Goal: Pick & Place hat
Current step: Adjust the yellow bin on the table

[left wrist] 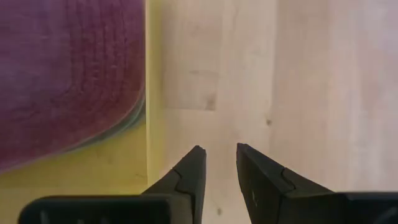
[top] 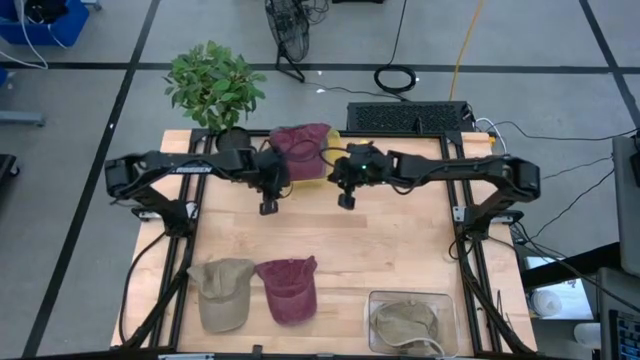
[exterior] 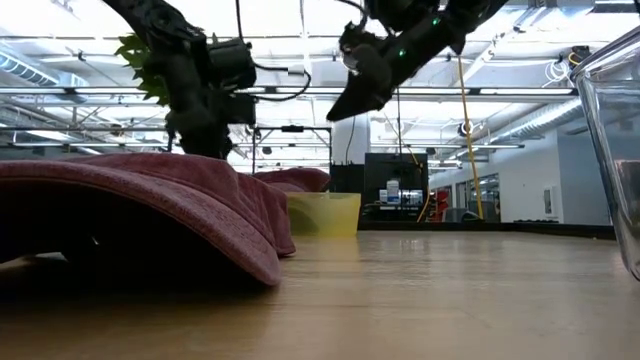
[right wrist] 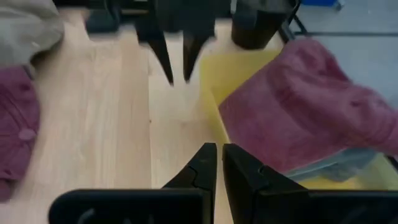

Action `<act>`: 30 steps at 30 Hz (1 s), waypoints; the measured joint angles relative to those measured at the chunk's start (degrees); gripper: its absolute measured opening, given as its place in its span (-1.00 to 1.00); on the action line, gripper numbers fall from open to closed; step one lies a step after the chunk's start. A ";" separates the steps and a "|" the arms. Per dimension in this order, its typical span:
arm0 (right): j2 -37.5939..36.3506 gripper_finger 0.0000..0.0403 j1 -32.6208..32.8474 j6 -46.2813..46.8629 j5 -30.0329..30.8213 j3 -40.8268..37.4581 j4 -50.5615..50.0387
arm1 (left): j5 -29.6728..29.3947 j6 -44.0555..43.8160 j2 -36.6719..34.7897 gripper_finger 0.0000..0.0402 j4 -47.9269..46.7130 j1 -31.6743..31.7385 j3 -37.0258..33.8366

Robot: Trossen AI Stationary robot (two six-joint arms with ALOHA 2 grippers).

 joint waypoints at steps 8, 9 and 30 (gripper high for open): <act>-1.93 -0.91 0.37 0.07 0.05 0.00 -2.83 | -8.82 1.29 3.14 -0.54 1.76 3.49 0.02; -1.93 -0.91 0.37 0.05 0.02 0.00 -2.83 | -9.87 1.31 3.24 -0.54 2.12 3.99 0.02; -1.63 -0.84 5.14 -5.10 -15.36 -9.73 12.55 | -3.73 -1.15 -1.96 -0.54 -0.93 3.64 1.68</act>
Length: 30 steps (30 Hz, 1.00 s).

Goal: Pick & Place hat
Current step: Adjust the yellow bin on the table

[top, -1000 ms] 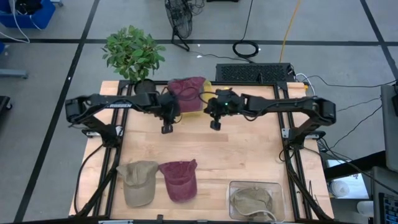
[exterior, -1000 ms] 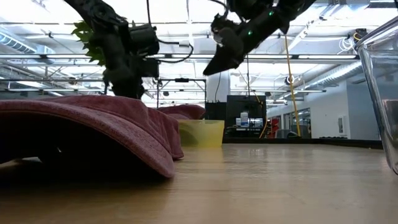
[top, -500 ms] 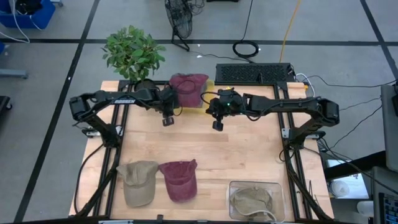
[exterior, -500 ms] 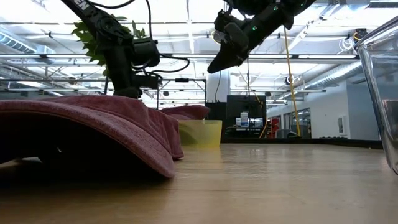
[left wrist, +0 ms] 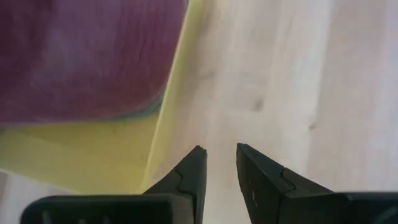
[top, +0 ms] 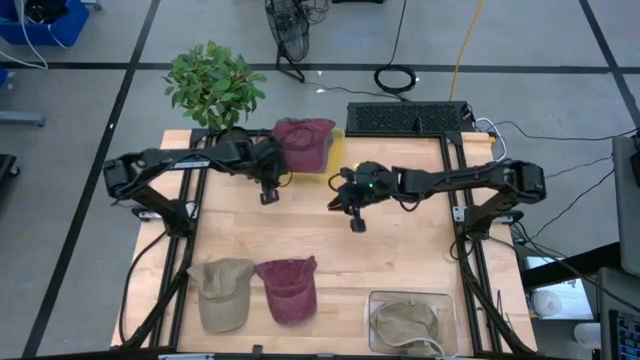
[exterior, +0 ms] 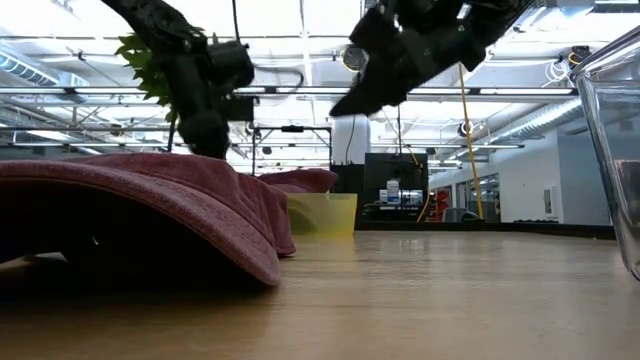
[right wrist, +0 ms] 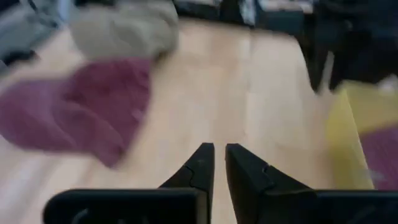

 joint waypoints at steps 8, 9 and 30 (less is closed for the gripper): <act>-0.11 -0.53 6.29 3.53 5.02 0.00 5.23 | 1.13 -2.11 -8.11 -0.54 0.48 -4.30 0.11; -0.11 -0.49 6.96 3.55 8.32 0.00 4.47 | 1.15 -2.37 -8.93 -0.54 1.29 -4.97 0.15; 15.88 -0.45 -7.95 20.08 19.75 -4.45 14.16 | 1.03 -0.77 -12.03 -0.54 2.03 -7.80 0.14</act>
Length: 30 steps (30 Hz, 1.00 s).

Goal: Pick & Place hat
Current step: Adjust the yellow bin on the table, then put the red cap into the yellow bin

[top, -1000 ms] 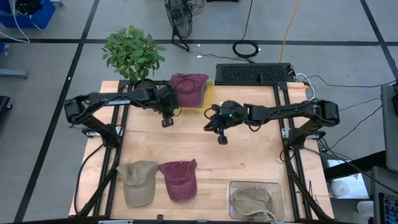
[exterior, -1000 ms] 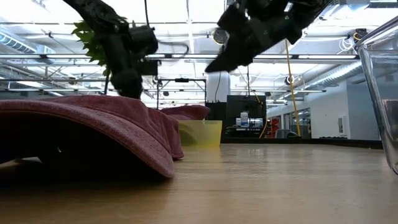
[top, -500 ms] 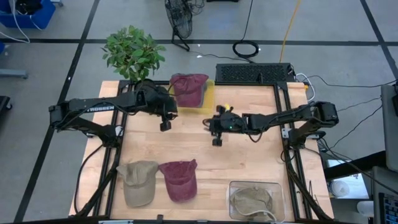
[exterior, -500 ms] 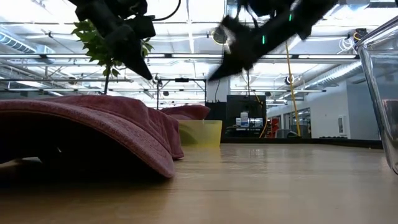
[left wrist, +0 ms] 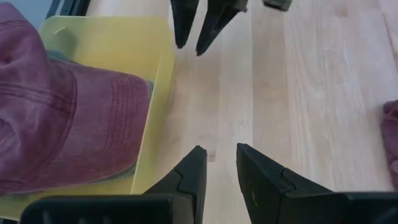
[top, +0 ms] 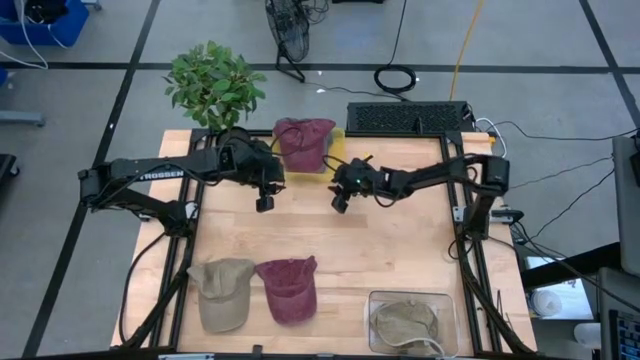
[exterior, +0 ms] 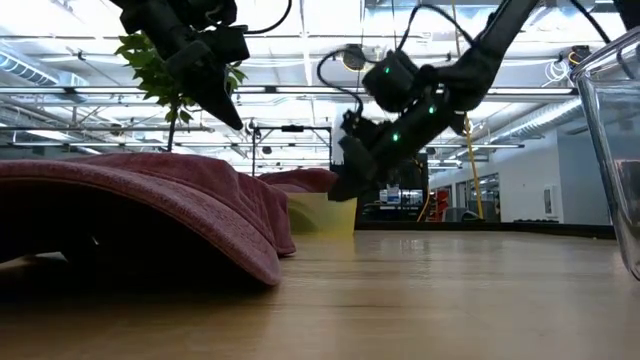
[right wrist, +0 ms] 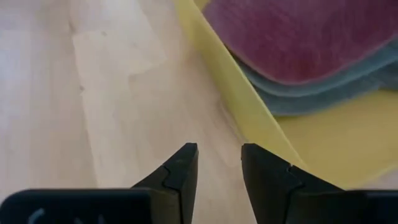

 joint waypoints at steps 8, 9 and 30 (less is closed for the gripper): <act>1.33 -0.46 -2.04 -0.24 3.59 -0.01 4.40 | -0.04 0.04 0.00 -0.54 0.00 0.00 0.00; 1.32 -0.46 -2.15 -0.45 4.48 -0.01 4.92 | -0.03 0.17 0.00 -0.54 0.00 0.00 0.00; -1.97 -0.46 1.47 -7.62 3.14 0.00 4.30 | -1.36 0.32 -0.17 -0.54 -1.31 0.04 -0.04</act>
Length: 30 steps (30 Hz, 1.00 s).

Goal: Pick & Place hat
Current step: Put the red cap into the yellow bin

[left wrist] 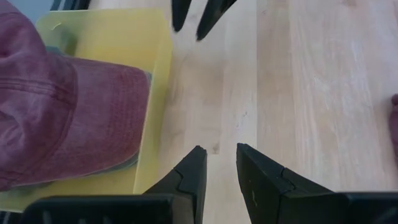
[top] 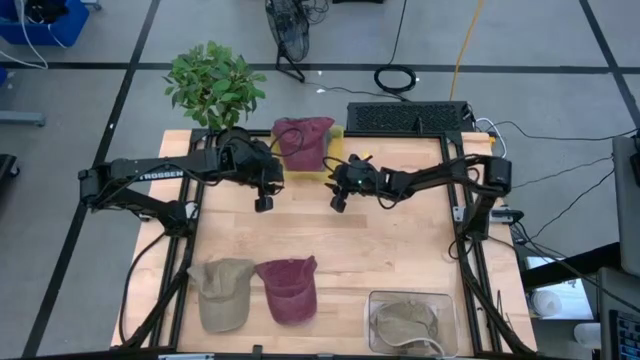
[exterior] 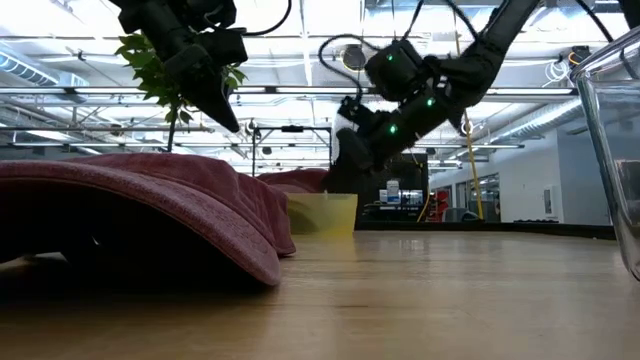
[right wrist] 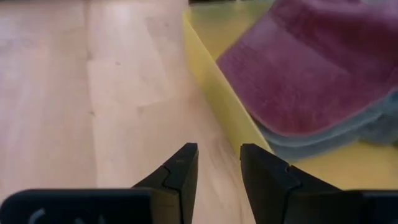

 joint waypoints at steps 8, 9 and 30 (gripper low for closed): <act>-8.53 -0.46 5.94 -0.60 -12.99 0.02 0.07 | -0.71 -0.02 -3.37 -0.54 -0.04 0.00 -0.02; -8.91 -0.46 7.54 -0.03 -14.66 0.05 1.30 | -0.71 -0.02 -4.14 -0.54 0.04 0.00 -0.02; 5.56 -0.46 25.60 -6.10 -19.23 17.06 -7.34 | -6.64 -2.32 -14.08 -0.54 1.51 0.06 -0.02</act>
